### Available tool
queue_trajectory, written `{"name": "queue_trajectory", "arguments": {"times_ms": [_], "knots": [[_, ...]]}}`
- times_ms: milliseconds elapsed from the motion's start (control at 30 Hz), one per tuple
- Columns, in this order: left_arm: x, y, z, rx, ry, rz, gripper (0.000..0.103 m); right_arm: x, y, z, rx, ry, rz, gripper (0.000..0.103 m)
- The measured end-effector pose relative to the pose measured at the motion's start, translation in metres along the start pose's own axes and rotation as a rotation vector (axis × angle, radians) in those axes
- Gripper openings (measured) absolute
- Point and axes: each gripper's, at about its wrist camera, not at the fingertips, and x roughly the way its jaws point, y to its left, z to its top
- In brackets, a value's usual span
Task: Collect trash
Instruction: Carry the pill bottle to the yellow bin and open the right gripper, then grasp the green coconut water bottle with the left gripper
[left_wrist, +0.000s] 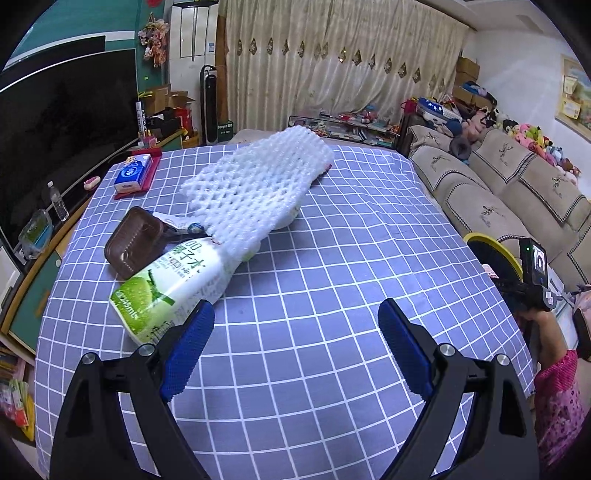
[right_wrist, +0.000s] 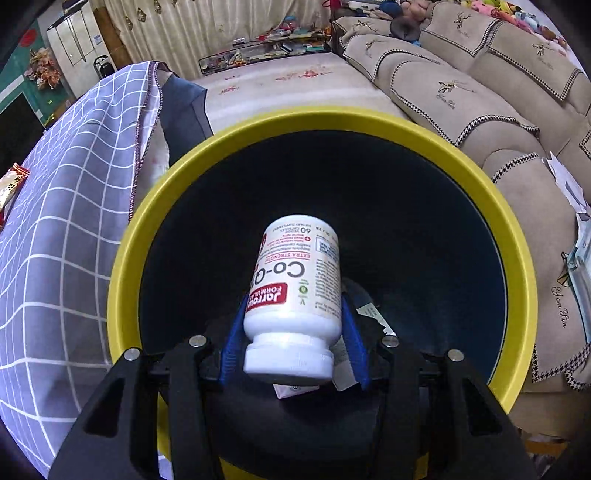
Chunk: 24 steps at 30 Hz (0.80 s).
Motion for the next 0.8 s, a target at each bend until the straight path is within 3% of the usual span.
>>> {"name": "queue_trajectory", "arguments": {"times_ms": [100,400,533,733,800], "knots": [[0.002,-0.001,-0.001,0.0,0.003,-0.003,0.089,-0.004,0.001,0.001,0.003,-0.009,0.007,0.059],[0.005,0.013,-0.004,-0.027,-0.003,0.0,0.089,-0.043,0.011,-0.007,-0.001,-0.084,0.031,0.061],[0.0,0.024,-0.003,-0.022,-0.023,0.02,0.089,-0.064,0.019,-0.013,-0.008,-0.127,0.062,0.066],[-0.008,0.065,0.006,0.0,-0.067,0.086,0.091,-0.087,0.034,-0.022,-0.033,-0.155,0.094,0.066],[-0.004,0.077,0.008,0.006,-0.056,0.074,0.091,-0.09,0.036,-0.023,-0.036,-0.158,0.099,0.066]]}}
